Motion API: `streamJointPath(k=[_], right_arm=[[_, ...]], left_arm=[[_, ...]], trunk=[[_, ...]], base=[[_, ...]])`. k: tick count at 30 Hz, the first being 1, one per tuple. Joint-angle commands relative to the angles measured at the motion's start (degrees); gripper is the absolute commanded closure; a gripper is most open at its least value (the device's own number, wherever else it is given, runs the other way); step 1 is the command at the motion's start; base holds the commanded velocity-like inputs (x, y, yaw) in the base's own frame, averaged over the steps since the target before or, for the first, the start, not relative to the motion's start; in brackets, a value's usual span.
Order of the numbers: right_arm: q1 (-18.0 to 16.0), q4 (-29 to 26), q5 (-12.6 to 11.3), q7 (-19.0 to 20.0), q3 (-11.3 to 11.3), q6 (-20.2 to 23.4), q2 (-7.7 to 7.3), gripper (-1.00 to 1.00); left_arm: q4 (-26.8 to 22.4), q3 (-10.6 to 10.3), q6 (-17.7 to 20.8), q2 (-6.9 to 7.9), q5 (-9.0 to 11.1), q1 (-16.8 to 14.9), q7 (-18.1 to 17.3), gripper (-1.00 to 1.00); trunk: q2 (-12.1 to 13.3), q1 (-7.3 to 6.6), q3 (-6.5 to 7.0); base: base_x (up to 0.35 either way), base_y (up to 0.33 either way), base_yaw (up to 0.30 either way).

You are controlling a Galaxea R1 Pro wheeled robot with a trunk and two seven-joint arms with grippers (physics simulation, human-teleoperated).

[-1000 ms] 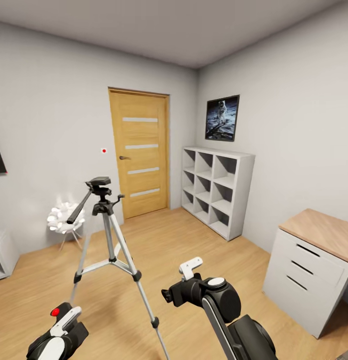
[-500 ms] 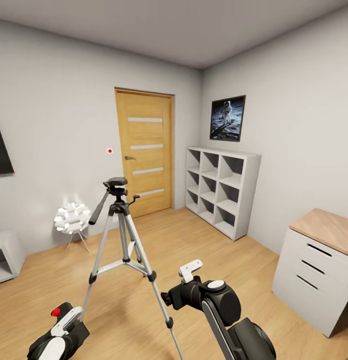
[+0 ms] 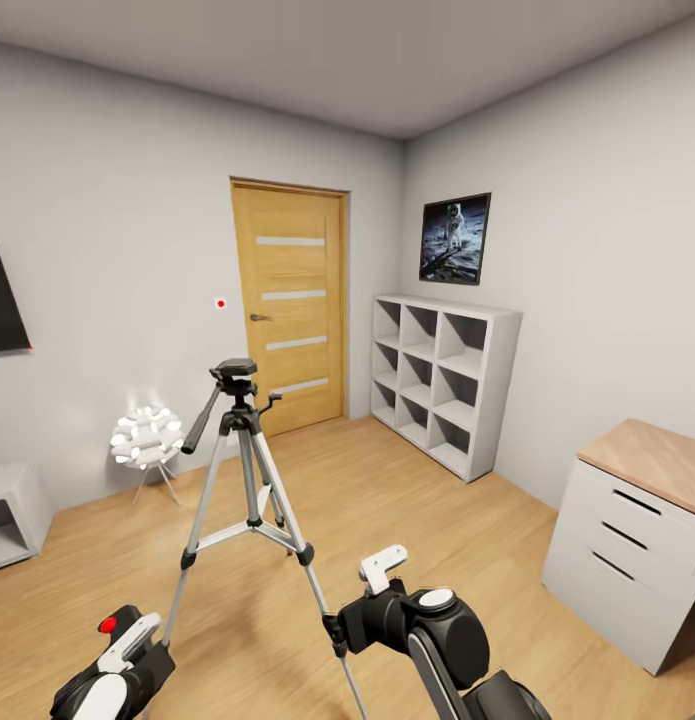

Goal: Attach the digital camera to the camera tripod in the bedroom.

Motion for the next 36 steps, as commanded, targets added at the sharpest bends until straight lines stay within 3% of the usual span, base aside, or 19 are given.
streamJointPath(k=[1, 15, 36], right_arm=[[0.0, -0.1, -0.2, 0.0, 0.0, 0.3, -0.03, -1.00], [0.2, -0.1, -0.2, 0.0, 0.1, 0.3, -1.24, -1.00], [0.2, -0.1, -0.2, 0.0, 0.0, 0.3, -1.36, -1.00]], left_arm=[[-0.1, 0.0, 0.3, 0.01, 0.3, 0.0, 0.3, 1.00], [0.8, 0.1, -2.1, -0.14, 0.3, -0.1, 0.2, 1.00], [0.8, 0.2, -2.5, -0.15, 0.4, 0.0, 0.3, 1.00]], trunk=[[0.3, -0.20, 0.05], [5.9, -3.28, 1.49], [14.4, -7.89, 4.78]], base=[[0.000, 0.000, 0.000], [0.000, 0.000, -0.007], [0.000, 0.000, -0.007]])
